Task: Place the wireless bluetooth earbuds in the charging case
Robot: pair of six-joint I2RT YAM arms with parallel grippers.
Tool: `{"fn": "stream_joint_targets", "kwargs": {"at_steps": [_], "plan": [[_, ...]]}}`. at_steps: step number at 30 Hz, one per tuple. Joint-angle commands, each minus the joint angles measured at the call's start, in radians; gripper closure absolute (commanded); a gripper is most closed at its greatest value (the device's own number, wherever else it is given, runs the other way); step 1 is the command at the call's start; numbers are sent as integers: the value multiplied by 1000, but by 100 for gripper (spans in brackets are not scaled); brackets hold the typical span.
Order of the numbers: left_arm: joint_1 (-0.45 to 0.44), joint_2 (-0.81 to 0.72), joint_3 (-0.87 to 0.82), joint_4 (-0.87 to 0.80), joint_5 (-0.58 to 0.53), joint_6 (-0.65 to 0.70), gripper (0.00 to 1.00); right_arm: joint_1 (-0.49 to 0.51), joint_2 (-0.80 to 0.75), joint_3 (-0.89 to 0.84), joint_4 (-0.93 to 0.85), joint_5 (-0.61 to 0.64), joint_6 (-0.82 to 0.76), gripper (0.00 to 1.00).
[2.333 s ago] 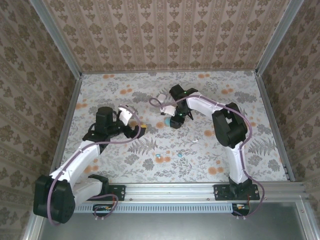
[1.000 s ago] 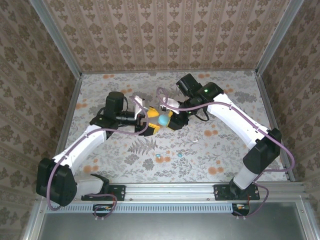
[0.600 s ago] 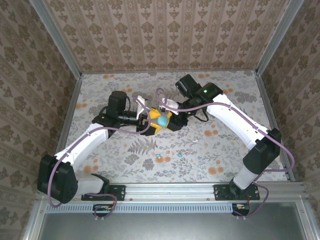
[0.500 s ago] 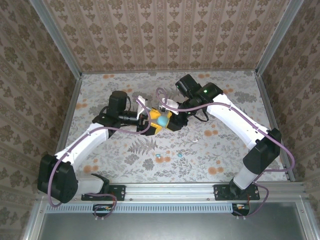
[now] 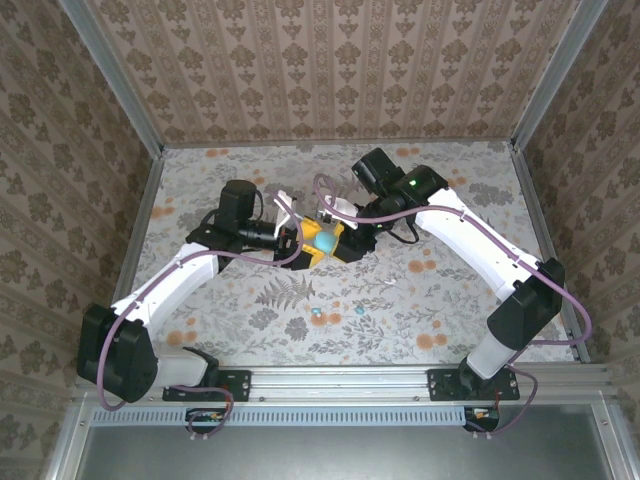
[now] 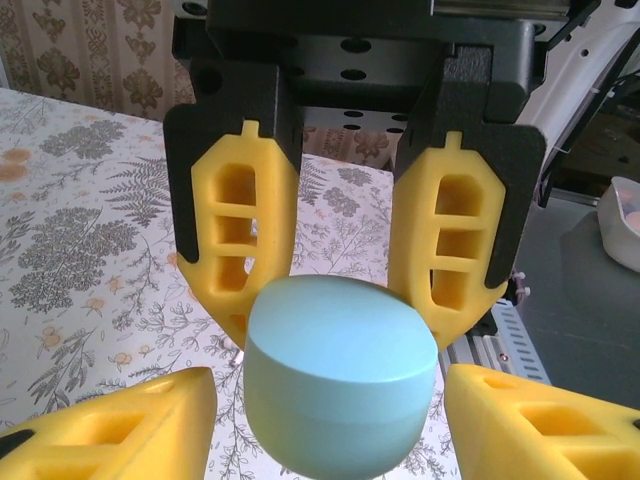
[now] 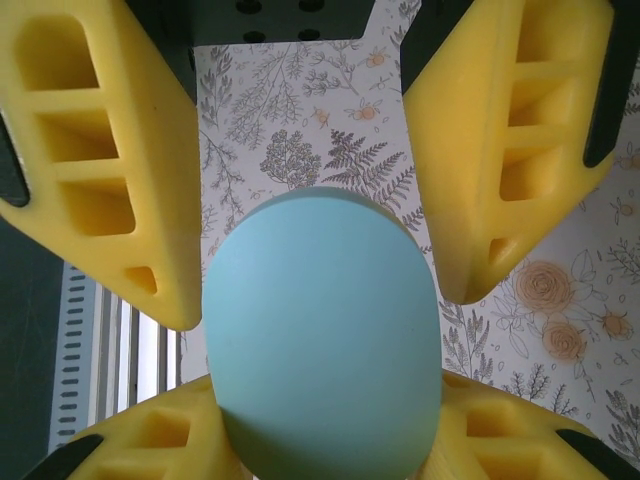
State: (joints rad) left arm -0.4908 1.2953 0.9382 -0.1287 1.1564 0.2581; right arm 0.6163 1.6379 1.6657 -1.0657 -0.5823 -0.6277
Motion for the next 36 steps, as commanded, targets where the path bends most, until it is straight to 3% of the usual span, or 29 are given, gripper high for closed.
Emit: {"fn": "stream_joint_targets", "kwargs": {"at_steps": [1, 19, 24, 27, 32, 36], "plan": [[-9, 7, 27, -23, 34, 43, 38, 8, -31, 26, -4, -36, 6, 68], [-11, 10, 39, -31, 55, 41, 50, 12, -24, 26, -6, -50, 7, 69], [-11, 12, 35, -34, 57, 43, 64, 13, -24, 29, -6, -53, 9, 68], [-11, 10, 33, -35, 55, 44, 66, 14, -25, 28, 1, -60, 15, 67], [-11, -5, 29, -35, 34, 43, 74, 10, -52, 12, 65, -61, 75, 47], [7, -34, -2, 34, 4, -23, 75, -4, -115, -50, 203, -39, 205, 32]]}}
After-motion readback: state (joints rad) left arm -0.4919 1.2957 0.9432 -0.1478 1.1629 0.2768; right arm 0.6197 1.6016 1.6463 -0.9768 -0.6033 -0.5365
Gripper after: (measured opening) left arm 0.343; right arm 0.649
